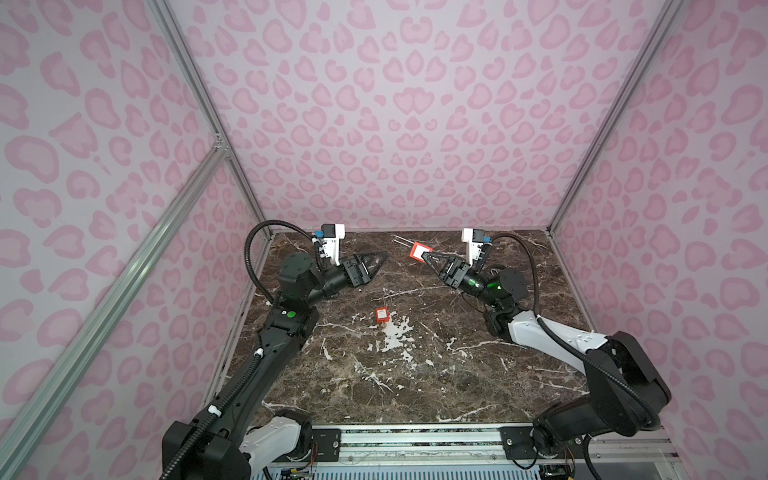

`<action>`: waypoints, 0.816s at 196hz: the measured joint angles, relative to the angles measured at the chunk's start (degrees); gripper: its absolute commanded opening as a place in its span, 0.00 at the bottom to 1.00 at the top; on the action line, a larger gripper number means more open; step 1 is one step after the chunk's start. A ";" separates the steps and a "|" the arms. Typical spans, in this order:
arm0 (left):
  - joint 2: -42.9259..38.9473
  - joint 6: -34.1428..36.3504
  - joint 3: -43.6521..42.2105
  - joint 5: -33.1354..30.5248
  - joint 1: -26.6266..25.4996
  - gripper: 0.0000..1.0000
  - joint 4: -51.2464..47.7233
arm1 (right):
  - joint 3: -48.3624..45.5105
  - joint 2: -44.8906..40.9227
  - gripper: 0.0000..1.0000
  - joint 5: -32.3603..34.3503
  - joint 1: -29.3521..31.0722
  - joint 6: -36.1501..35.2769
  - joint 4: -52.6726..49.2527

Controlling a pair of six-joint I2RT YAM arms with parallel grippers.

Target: Lock with the key

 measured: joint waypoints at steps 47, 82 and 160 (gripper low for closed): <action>-2.54 8.24 2.78 2.82 -0.02 0.85 -5.42 | 5.49 -8.09 0.10 -6.14 -0.52 -21.68 -26.93; -3.50 10.95 2.93 3.28 -0.02 0.59 -7.45 | 6.47 -9.53 0.10 -8.87 -0.59 -28.41 -36.26; -2.12 11.34 3.41 5.68 -0.09 0.54 -8.52 | 8.41 -9.44 0.09 -14.38 -0.74 -26.60 -36.50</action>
